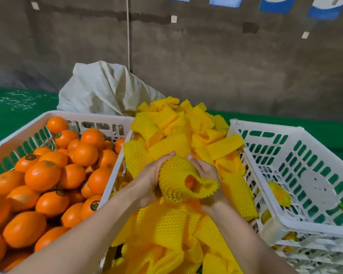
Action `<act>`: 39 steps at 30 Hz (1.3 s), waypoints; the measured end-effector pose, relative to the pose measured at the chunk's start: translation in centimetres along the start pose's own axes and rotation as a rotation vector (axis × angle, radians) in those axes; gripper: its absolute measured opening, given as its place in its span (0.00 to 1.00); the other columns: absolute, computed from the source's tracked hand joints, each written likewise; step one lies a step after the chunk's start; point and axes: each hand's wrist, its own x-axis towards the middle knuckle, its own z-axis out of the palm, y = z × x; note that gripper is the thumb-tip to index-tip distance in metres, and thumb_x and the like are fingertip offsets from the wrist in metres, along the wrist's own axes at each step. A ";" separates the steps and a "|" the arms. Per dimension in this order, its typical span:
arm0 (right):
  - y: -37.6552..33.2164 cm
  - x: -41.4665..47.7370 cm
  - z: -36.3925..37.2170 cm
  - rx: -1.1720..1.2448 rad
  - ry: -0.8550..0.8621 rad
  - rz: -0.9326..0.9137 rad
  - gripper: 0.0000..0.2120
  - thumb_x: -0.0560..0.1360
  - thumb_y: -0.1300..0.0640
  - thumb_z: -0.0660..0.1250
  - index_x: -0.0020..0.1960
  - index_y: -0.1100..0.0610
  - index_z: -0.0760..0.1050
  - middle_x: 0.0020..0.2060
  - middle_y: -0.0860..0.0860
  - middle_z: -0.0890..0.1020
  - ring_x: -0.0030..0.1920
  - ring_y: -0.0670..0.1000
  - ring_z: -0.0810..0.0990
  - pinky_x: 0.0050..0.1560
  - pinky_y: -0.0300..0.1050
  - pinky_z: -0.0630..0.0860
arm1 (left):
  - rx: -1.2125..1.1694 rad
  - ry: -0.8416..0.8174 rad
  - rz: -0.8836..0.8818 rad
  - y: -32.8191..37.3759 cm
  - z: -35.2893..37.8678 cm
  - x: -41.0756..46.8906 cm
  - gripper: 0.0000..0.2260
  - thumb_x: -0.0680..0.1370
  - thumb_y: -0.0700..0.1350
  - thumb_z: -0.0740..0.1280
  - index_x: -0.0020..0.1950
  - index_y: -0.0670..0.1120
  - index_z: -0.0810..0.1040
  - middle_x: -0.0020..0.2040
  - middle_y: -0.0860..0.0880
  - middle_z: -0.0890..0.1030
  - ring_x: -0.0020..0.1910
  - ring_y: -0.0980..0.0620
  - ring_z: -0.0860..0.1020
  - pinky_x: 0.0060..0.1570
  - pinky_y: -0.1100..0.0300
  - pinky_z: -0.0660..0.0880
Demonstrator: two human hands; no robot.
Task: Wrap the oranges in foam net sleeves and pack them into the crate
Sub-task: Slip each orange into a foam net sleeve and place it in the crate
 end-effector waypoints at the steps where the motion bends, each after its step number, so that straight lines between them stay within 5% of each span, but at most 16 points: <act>1: 0.1 0.0 0.3 0.062 0.013 0.038 0.14 0.78 0.61 0.60 0.46 0.74 0.71 0.38 0.60 0.70 0.41 0.54 0.66 0.42 0.50 0.63 | -0.017 0.009 0.001 -0.2 -0.2 0.1 0.08 0.81 0.45 0.57 0.55 0.53 0.73 0.53 0.47 0.78 0.58 0.44 0.76 0.44 0.53 0.73; 5: 0.0 -0.1 1.3 0.219 0.099 0.107 0.16 0.80 0.66 0.54 0.60 0.79 0.65 0.45 0.75 0.76 0.35 0.53 0.74 0.35 0.38 0.72 | -0.069 0.056 0.027 0.0 -0.3 0.0 0.07 0.80 0.46 0.60 0.46 0.49 0.77 0.35 0.46 0.84 0.35 0.48 0.82 0.35 0.55 0.77; 7: 0.1 0.1 1.0 0.102 0.137 0.009 0.12 0.80 0.67 0.54 0.57 0.73 0.71 0.42 0.63 0.78 0.36 0.50 0.76 0.36 0.37 0.73 | -0.023 0.127 0.077 0.3 -0.6 0.5 0.06 0.80 0.48 0.61 0.45 0.51 0.75 0.39 0.47 0.83 0.39 0.48 0.81 0.39 0.54 0.76; 11: -0.5 -0.4 0.0 -0.154 -0.003 -0.179 0.14 0.76 0.45 0.56 0.48 0.49 0.77 0.48 0.52 0.80 0.53 0.53 0.78 0.56 0.53 0.74 | 0.194 0.209 0.163 0.4 -1.3 1.3 0.14 0.80 0.57 0.59 0.42 0.50 0.77 0.36 0.50 0.84 0.36 0.52 0.82 0.37 0.57 0.76; 13: -0.5 -0.9 0.1 -0.258 -0.165 -0.175 0.15 0.72 0.42 0.56 0.51 0.47 0.76 0.53 0.48 0.80 0.59 0.49 0.76 0.64 0.55 0.71 | 0.357 0.182 0.245 0.0 -1.3 1.2 0.24 0.76 0.62 0.56 0.42 0.44 0.80 0.36 0.50 0.84 0.38 0.52 0.83 0.39 0.59 0.77; 16: -0.6 -1.0 0.0 -0.260 -0.171 -0.121 0.11 0.76 0.47 0.59 0.53 0.50 0.75 0.56 0.52 0.79 0.61 0.54 0.75 0.64 0.58 0.70 | 0.481 0.157 0.408 -0.5 -1.3 0.7 0.36 0.70 0.65 0.56 0.50 0.30 0.75 0.40 0.36 0.77 0.42 0.42 0.77 0.41 0.50 0.72; 19: -1.1 -0.8 -0.5 -0.137 -0.128 -0.025 0.07 0.79 0.51 0.59 0.51 0.51 0.74 0.54 0.56 0.79 0.57 0.63 0.77 0.49 0.61 0.75 | 0.538 0.125 0.506 -0.7 -1.2 0.5 0.30 0.72 0.62 0.58 0.45 0.33 0.72 0.33 0.42 0.71 0.33 0.50 0.72 0.35 0.55 0.68; 21: -1.2 -0.7 -0.7 -0.119 -0.161 -0.008 0.09 0.80 0.52 0.56 0.52 0.48 0.75 0.57 0.55 0.78 0.59 0.62 0.76 0.53 0.63 0.73 | 0.581 0.163 0.597 -0.9 -1.1 0.4 0.20 0.74 0.58 0.59 0.36 0.42 0.68 0.26 0.54 0.65 0.25 0.59 0.64 0.28 0.64 0.62; 25: -1.0 -1.3 -0.4 -0.059 -0.306 0.195 0.21 0.74 0.37 0.57 0.59 0.46 0.76 0.58 0.54 0.79 0.57 0.58 0.79 0.50 0.60 0.78 | 0.711 0.270 0.767 -1.0 -1.6 0.8 0.18 0.78 0.50 0.62 0.30 0.46 0.63 0.24 0.55 0.60 0.23 0.58 0.61 0.27 0.63 0.56; 28: -0.9 -1.1 -0.6 -0.109 -0.351 0.280 0.23 0.65 0.37 0.67 0.57 0.45 0.76 0.58 0.54 0.80 0.60 0.58 0.77 0.60 0.62 0.73 | 0.711 0.230 0.749 -0.9 -2.0 0.9 0.22 0.75 0.52 0.65 0.27 0.46 0.60 0.23 0.53 0.57 0.23 0.58 0.56 0.27 0.58 0.54; 31: -1.1 -0.9 -1.0 -0.098 -0.429 0.338 0.11 0.67 0.47 0.70 0.50 0.44 0.78 0.50 0.52 0.82 0.49 0.54 0.81 0.45 0.55 0.78 | 0.615 0.173 0.656 -0.7 -2.1 1.1 0.22 0.72 0.55 0.65 0.26 0.45 0.61 0.23 0.48 0.58 0.22 0.54 0.56 0.27 0.57 0.54; 35: -1.5 -0.9 -1.0 0.013 -0.520 0.423 0.10 0.66 0.51 0.67 0.47 0.49 0.77 0.39 0.53 0.80 0.33 0.53 0.80 0.26 0.47 0.78 | 0.547 0.107 0.600 -0.6 -1.7 0.9 0.22 0.70 0.57 0.64 0.24 0.48 0.60 0.19 0.55 0.59 0.19 0.59 0.56 0.22 0.64 0.54; 37: -1.3 -0.8 -0.6 0.071 -0.449 0.379 0.03 0.70 0.53 0.67 0.42 0.49 0.78 0.38 0.53 0.81 0.35 0.55 0.81 0.31 0.51 0.80 | 0.499 0.152 0.609 -0.5 -1.4 0.8 0.22 0.70 0.58 0.62 0.24 0.45 0.64 0.21 0.53 0.63 0.21 0.58 0.60 0.23 0.64 0.58; 39: -0.4 -0.3 -0.3 0.054 -0.229 0.206 0.05 0.74 0.55 0.65 0.43 0.48 0.79 0.46 0.52 0.82 0.48 0.56 0.81 0.49 0.59 0.79 | 0.492 0.219 0.525 -0.1 -1.2 0.7 0.27 0.70 0.63 0.59 0.39 0.37 0.77 0.34 0.48 0.74 0.33 0.55 0.71 0.34 0.62 0.67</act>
